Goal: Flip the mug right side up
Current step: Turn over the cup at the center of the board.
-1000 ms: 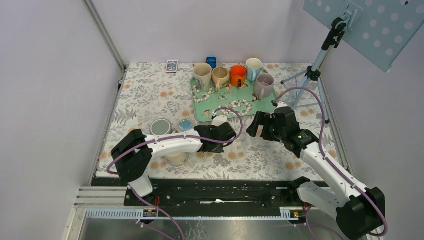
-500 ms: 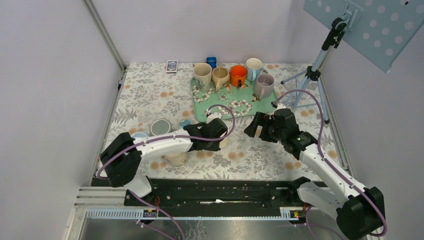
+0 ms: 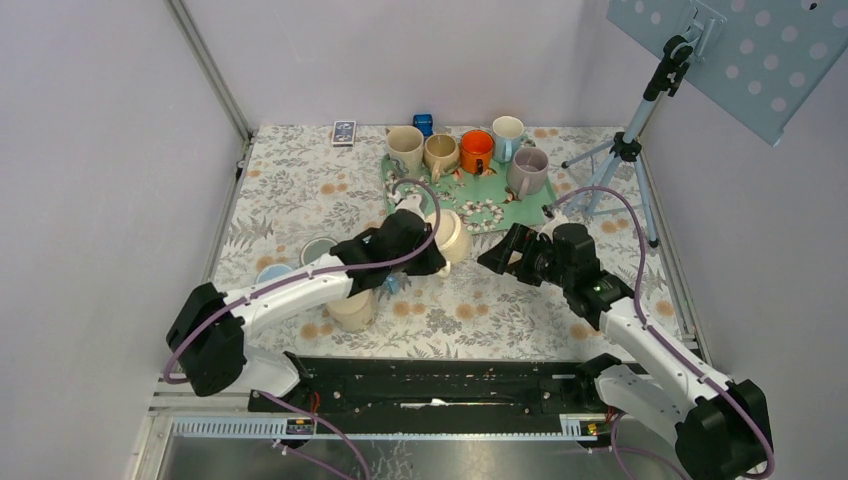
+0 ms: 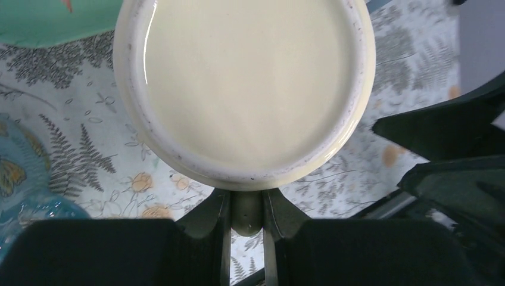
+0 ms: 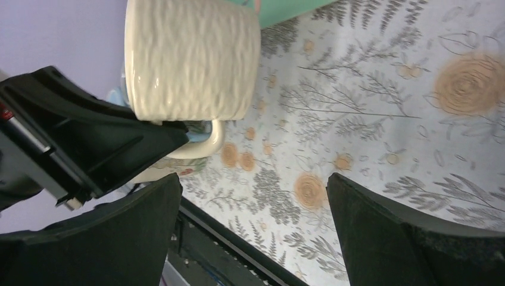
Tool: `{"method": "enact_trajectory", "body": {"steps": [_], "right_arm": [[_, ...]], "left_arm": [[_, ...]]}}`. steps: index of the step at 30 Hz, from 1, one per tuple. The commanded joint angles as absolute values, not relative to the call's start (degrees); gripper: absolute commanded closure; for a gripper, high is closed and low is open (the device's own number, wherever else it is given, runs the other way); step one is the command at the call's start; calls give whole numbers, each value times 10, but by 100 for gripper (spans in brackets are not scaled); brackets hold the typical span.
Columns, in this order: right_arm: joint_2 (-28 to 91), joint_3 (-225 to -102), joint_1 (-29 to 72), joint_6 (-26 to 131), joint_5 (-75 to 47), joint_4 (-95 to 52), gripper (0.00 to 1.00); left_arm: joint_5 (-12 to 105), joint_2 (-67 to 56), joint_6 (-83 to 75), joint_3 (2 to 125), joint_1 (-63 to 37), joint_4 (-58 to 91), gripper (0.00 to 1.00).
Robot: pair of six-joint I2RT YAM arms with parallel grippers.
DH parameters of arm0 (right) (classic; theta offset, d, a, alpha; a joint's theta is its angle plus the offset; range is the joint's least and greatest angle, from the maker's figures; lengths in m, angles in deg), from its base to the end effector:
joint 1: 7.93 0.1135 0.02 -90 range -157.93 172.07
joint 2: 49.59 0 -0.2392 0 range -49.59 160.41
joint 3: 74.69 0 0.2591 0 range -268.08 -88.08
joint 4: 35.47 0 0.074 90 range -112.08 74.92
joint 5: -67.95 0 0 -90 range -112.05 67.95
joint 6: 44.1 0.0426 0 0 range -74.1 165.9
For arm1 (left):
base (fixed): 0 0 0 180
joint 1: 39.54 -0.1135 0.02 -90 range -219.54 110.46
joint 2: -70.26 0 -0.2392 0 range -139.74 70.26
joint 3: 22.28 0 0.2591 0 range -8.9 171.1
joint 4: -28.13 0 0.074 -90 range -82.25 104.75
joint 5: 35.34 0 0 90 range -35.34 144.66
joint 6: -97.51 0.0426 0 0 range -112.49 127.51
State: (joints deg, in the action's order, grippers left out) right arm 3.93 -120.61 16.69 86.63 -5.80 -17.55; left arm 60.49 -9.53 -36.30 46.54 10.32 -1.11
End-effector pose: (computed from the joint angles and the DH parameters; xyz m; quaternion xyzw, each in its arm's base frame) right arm 0.2117 0.1101 0.2221 0.0427 0.8396 0.3857 0.3800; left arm 0.2101 -0.2425 0.2245 0.0264 0.9058 -0.2751 0.3213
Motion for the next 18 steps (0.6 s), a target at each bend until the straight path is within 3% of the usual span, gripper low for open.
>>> {"method": "enact_trajectory", "body": {"steps": [1,18], "right_arm": [[21,-1189,170,912,-9,-282,0],[163,-1125,146,1157,189,-783,3]], "left_arm": [[531,-45,-390,468,73,144,100],[389,-25,-440,491,29,280,100]]}}
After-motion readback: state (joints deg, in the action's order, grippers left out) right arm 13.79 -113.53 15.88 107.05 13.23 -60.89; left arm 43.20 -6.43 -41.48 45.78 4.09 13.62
